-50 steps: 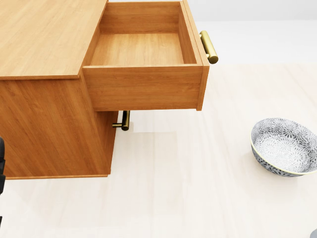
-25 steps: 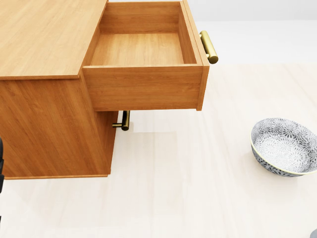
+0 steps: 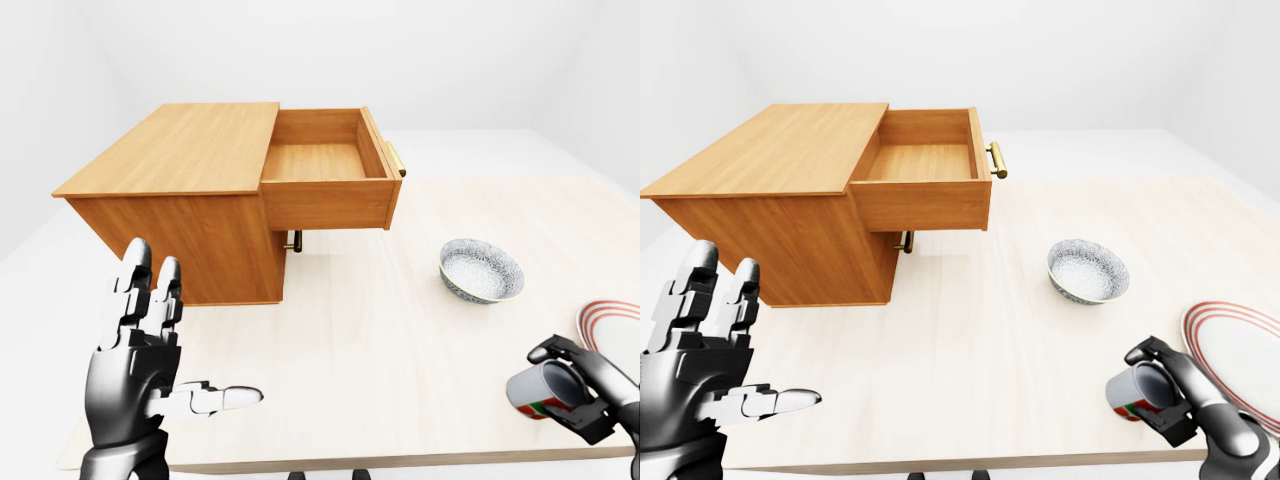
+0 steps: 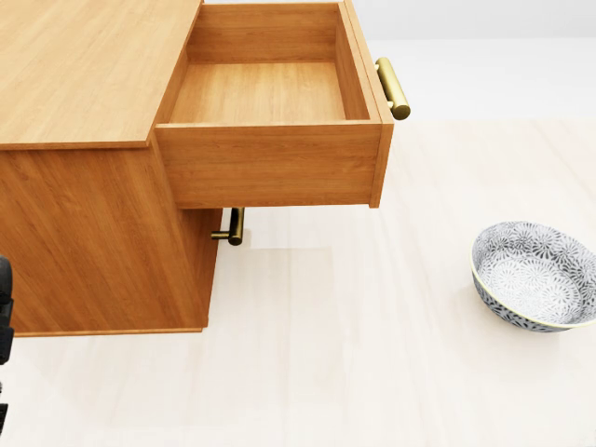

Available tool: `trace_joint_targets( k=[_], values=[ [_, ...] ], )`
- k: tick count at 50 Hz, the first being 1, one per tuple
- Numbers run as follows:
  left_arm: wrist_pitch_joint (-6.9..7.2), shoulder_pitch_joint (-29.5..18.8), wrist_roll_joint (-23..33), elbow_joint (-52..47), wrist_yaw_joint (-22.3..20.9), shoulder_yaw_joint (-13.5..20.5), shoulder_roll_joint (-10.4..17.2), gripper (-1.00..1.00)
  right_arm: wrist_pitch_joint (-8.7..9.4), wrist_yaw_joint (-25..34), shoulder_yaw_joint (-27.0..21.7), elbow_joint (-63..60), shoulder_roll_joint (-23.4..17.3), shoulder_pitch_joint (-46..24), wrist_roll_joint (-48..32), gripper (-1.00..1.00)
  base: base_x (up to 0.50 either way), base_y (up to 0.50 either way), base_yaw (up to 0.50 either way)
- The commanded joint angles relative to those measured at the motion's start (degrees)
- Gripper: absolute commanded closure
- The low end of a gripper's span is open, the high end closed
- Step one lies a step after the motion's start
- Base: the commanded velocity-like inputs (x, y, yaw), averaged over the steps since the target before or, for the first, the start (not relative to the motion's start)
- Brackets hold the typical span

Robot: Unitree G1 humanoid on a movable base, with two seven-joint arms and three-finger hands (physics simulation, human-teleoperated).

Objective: Put the ketchup in the top drawer of the cabinet.

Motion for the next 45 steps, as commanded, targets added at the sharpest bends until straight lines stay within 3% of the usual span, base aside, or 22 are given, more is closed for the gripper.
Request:
trace_joint_targets(
  k=[1, 13, 17, 21, 25, 27, 32, 39, 45],
  values=[
    [0.00, -0.1, 0.0, 0.2, 0.3, -0.1, 0.3, -1.00, 0.00, 0.0, 0.1, -3.1, 0.8, -0.3, -1.2, 1.00, 0.00, 0.00, 0.00],
    [0.00, 0.2, -0.6, -0.4, -0.4, 0.7, -0.2, -1.00, 0.00, 0.0, 1.8, -27.2, 2.8, -4.5, -8.4, 1.00, 0.00, 0.00, 0.00],
    [0.00, -0.5, -0.2, 0.4, -0.1, 0.8, -0.1, -1.00, 0.00, 0.0, 5.8, -35.4, 3.5, -5.9, -15.5, 1.00, 0.00, 0.00, 0.00],
    [0.00, 0.0, -0.4, -0.1, -0.2, 0.7, -0.2, -1.00, 0.00, 0.0, 10.7, -41.0, 2.8, -11.5, -22.1, 1.00, 0.00, 0.00, 0.00],
    [0.00, -0.8, 0.5, 1.0, 0.5, 0.0, 0.1, -1.00, 0.00, 0.0, 19.2, -47.0, 3.7, -17.5, -32.7, 1.00, 0.00, 0.00, 0.00],
    [0.00, -0.2, 0.5, 0.9, 0.5, -0.4, 0.2, -1.00, 0.00, 0.0, 24.3, -49.0, 5.5, -21.8, -39.0, 1.00, 0.00, 0.00, 0.00],
    [0.00, 0.1, 0.2, 0.5, 0.5, -0.4, 0.2, -1.00, 0.00, 0.0, 29.6, -51.1, 10.9, -27.3, -46.1, 1.00, 0.00, 0.00, 0.00],
    [0.00, -0.5, -0.4, -3.0, 0.9, 0.3, 0.5, -1.00, 0.00, 0.0, 36.1, -52.8, 19.0, -32.2, -51.1, 1.00, 0.00, 0.00, 0.00],
    [0.00, -1.0, -0.2, -3.0, 0.6, 0.6, 0.2, -1.00, 0.00, 0.0, 41.5, -54.5, 24.7, -30.4, -51.5, 1.00, 0.00, 0.00, 0.00]
  ],
)
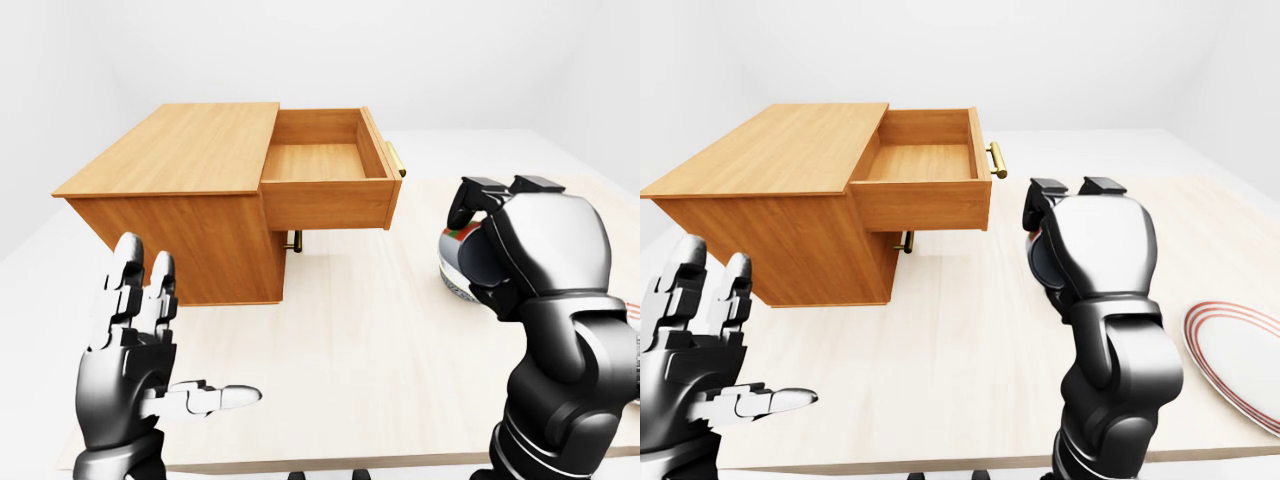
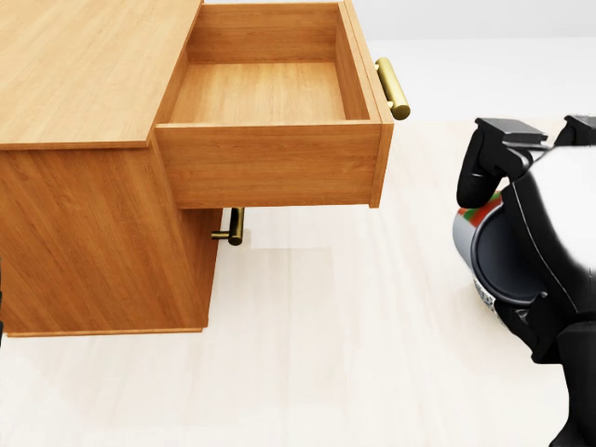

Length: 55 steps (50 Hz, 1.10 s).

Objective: Put the ketchup in the top drawer of the cabinet.

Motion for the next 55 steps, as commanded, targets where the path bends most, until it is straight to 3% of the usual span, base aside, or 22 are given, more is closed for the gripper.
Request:
trace_joint_targets(
  k=[1, 8, 15, 20, 46, 51, 55],
  values=[
    [0.00, -0.5, 0.0, -1.8, 0.0, 0.3, -0.1, -1.00, 0.00, 0.0, 11.0, -5.5, 10.1, -2.8, -7.1, 1.00, 0.00, 0.00, 0.00],
    [0.00, 0.2, 0.8, -1.5, -0.3, -0.8, -0.1, -1.00, 0.00, 0.0, 14.4, -7.4, 12.0, 6.0, 2.6, 1.00, 0.00, 0.00, 0.00],
    [0.00, -0.4, 0.6, -1.0, 0.1, -0.5, 0.1, -1.00, 0.00, 0.0, 20.3, -12.5, 14.4, 11.1, 1.7, 1.00, 0.00, 0.00, 0.00],
    [0.00, -0.1, 0.5, -1.5, 0.0, -0.5, 0.0, -1.00, 0.00, 0.0, 20.5, -12.9, 18.2, 17.7, 5.2, 1.00, 0.00, 0.00, 0.00],
    [0.00, -0.3, 0.9, -0.8, 0.1, -0.9, 0.1, -1.00, 0.00, 0.0, 19.9, -12.9, 19.1, 17.0, 4.5, 1.00, 0.00, 0.00, 0.00],
    [0.00, 0.6, 1.5, -0.8, 0.3, -2.1, 0.2, -1.00, 0.00, 0.0, 18.6, -12.9, 17.8, 10.5, -0.9, 1.00, 0.00, 0.00, 0.00],
    [0.00, 0.4, 2.0, -0.2, 0.7, -2.8, 0.5, -1.00, 0.00, 0.0, 17.4, -12.9, 17.4, 0.8, -10.4, 1.00, 0.00, 0.00, 0.00]
  ],
)
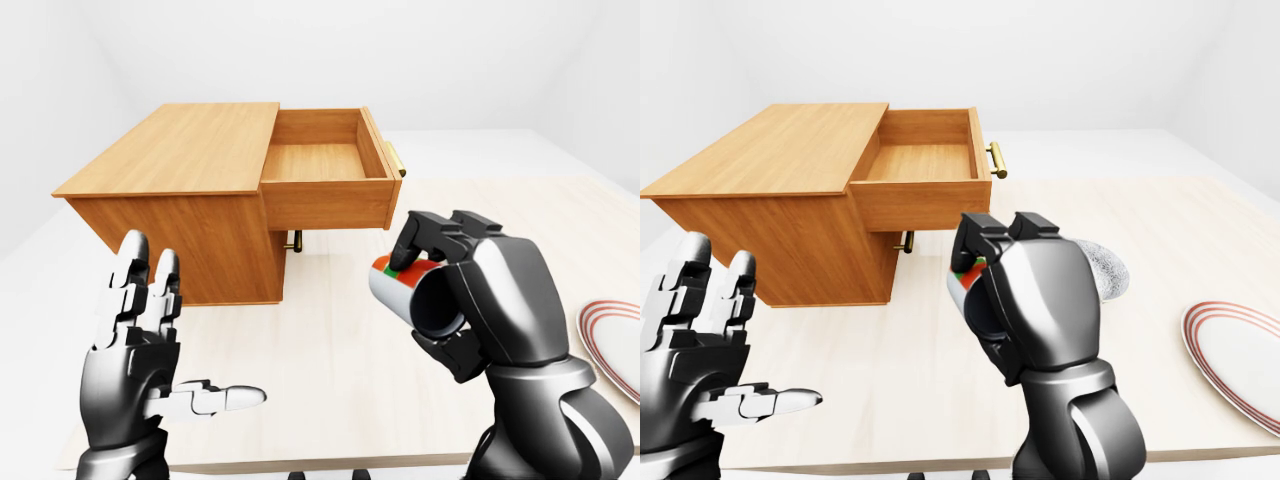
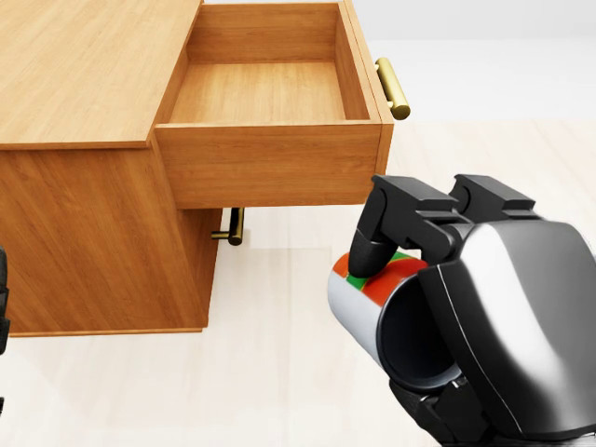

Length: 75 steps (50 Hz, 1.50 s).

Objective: Put the ketchup in the top drawer of the cabinet.

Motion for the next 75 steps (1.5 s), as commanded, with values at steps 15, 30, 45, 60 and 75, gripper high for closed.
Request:
trace_joint_targets(
  k=[15, 30, 45, 60, 75],
  values=[
    [0.00, 1.0, 0.8, 0.4, 0.5, -1.8, 0.4, -1.00, 0.00, 0.0, -15.6, 15.8, 2.2, -46.3, -21.8, 1.00, 0.00, 0.00, 0.00],
    [0.00, 0.8, 0.6, 0.4, 0.5, -1.5, 0.5, -1.00, 0.00, 0.0, -11.3, 44.2, -20.3, -72.4, -7.5, 1.00, 0.00, 0.00, 0.00],
    [0.00, -0.5, -0.3, 0.6, 1.0, -0.2, 0.8, -1.00, 0.00, 0.0, -12.1, 70.4, -23.6, -86.6, 8.8, 1.00, 0.00, 0.00, 0.00],
    [0.00, -1.1, 1.0, 1.8, 1.4, -1.3, 0.9, -1.00, 0.00, 0.0, -12.0, 102.1, -27.3, -99.1, 27.0, 1.00, 0.00, 0.00, 0.00],
    [0.00, -1.7, 0.3, 1.7, 1.9, -0.8, 1.3, -1.00, 0.00, 0.0, -11.8, 125.9, -30.3, -106.5, 35.1, 1.00, 0.00, 0.00, 0.00]
  ],
)
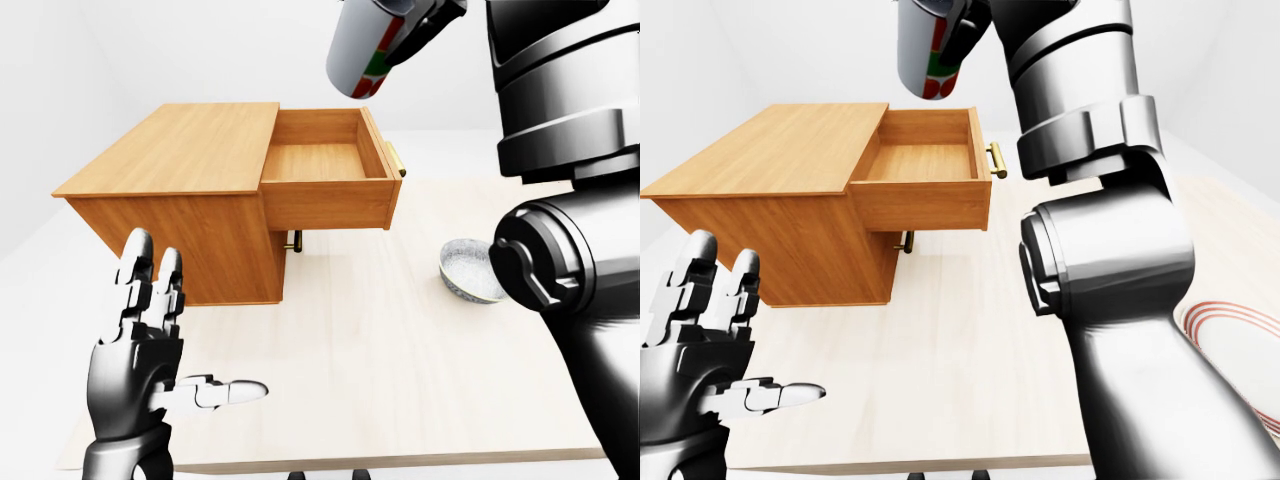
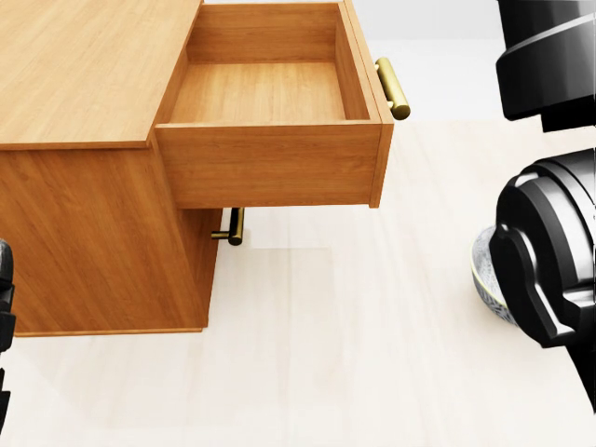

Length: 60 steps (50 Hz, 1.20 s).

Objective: Put the ketchup in the top drawer of the cabinet.

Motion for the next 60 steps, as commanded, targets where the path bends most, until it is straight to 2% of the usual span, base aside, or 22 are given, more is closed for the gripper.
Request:
trace_joint_targets(
  k=[1, 16, 26, 60],
  values=[
    [0.00, -0.6, 0.0, 0.5, 0.4, 0.0, 0.2, -1.00, 0.00, 0.0, -0.1, 16.2, -2.4, -5.5, 6.2, 1.00, 0.00, 0.00, 0.00],
    [0.00, 0.0, 1.0, 1.2, 0.7, -1.3, 0.4, -1.00, 0.00, -1.6, -1.2, 20.6, -3.9, -4.8, 9.8, 1.00, 0.00, 0.00, 0.00],
    [0.00, 0.0, 0.4, 0.7, 0.6, -0.9, 0.6, -1.00, 0.00, -3.1, -1.4, 21.4, -4.0, -2.6, 11.7, 1.00, 0.00, 0.00, 0.00],
    [0.00, 0.4, 0.6, 0.9, 0.7, -1.3, 0.6, -1.00, 0.00, -4.7, -0.8, 21.8, -3.2, 3.2, 12.3, 1.00, 0.00, 0.00, 0.00]
  ],
)
